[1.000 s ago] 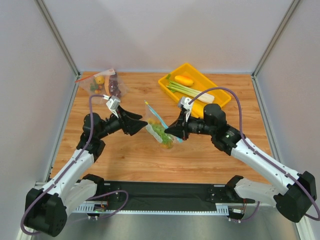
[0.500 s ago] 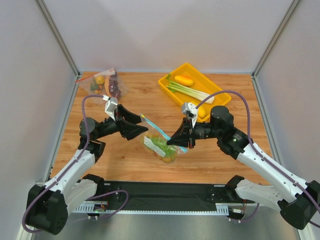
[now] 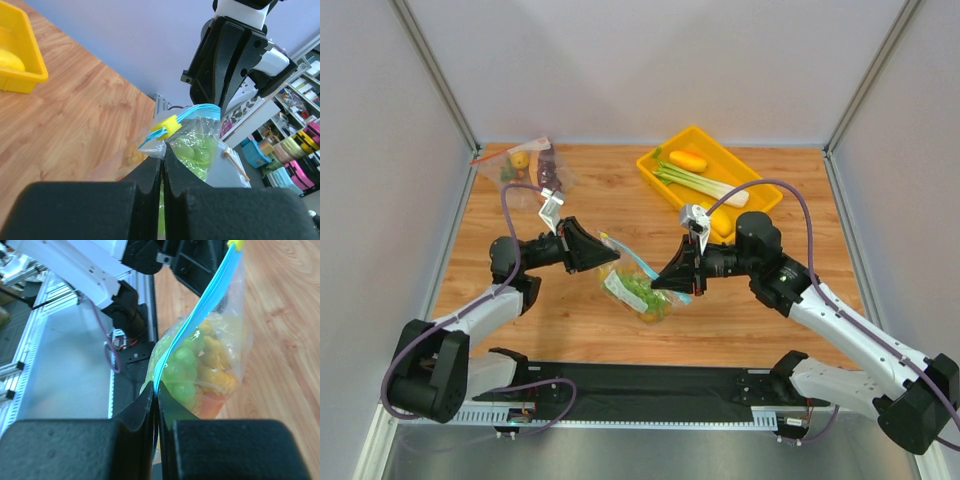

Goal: Open the zip-top bag and remove the fake food

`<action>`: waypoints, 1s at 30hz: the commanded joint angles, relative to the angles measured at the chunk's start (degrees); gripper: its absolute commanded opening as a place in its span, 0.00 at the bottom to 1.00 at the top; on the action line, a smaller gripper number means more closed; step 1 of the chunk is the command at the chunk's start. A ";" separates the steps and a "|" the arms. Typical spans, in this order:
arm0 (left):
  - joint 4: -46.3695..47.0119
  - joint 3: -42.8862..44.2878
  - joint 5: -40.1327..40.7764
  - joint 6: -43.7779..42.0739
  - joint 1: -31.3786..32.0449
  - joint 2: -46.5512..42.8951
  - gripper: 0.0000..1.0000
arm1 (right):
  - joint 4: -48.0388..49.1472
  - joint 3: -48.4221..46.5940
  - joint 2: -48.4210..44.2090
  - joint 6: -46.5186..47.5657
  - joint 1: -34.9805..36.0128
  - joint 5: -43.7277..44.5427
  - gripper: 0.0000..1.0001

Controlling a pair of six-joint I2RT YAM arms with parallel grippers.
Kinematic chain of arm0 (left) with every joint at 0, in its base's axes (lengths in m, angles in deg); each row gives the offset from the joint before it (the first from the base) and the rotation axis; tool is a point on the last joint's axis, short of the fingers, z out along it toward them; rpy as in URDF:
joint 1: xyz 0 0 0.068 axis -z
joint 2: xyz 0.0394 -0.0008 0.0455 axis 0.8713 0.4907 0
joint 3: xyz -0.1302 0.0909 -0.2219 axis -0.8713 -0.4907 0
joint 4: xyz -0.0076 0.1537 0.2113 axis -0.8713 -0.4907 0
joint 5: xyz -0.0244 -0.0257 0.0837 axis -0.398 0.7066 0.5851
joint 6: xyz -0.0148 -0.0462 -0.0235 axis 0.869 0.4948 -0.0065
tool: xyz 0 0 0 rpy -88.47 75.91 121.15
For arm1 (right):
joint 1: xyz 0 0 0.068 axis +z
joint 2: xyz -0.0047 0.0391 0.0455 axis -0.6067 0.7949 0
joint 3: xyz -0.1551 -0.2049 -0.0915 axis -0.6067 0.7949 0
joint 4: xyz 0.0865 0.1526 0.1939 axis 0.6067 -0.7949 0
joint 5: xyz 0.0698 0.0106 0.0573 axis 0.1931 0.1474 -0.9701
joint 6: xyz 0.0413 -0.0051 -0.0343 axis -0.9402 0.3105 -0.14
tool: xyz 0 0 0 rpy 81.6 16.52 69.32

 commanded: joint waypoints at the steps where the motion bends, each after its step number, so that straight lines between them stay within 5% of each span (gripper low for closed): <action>1: 16.71 -0.52 -1.09 2.51 -0.04 0.55 0.01 | -1.08 0.28 0.21 2.17 -0.39 7.20 0.05; 4: 4.40 0.01 -0.47 -3.53 0.05 -0.59 0.00 | -3.98 1.16 0.21 3.23 -0.39 13.01 0.25; 5: -0.99 0.18 0.92 -10.34 0.05 -2.85 0.00 | -4.25 1.68 0.12 3.49 -0.48 15.28 0.39; 9: -41.35 4.04 10.49 -32.26 1.98 -12.09 0.00 | -5.66 2.21 -0.67 4.10 -0.48 21.01 0.56; 11: -47.17 6.07 14.28 -35.98 3.13 -13.68 0.00 | -6.18 2.21 -1.02 4.37 -0.39 23.99 0.60; 18: -73.52 14.85 25.36 -45.73 8.22 -8.07 0.00 | -2.23 2.83 -2.60 4.98 0.13 34.19 0.69; 22: -80.93 19.51 27.65 -48.37 11.03 -4.55 0.00 | -0.65 2.30 -1.73 8.84 4.51 40.43 0.70; 30: -89.37 23.83 28.88 -51.98 14.73 -1.47 0.00 | 0.41 -1.47 2.58 10.61 8.75 38.25 0.51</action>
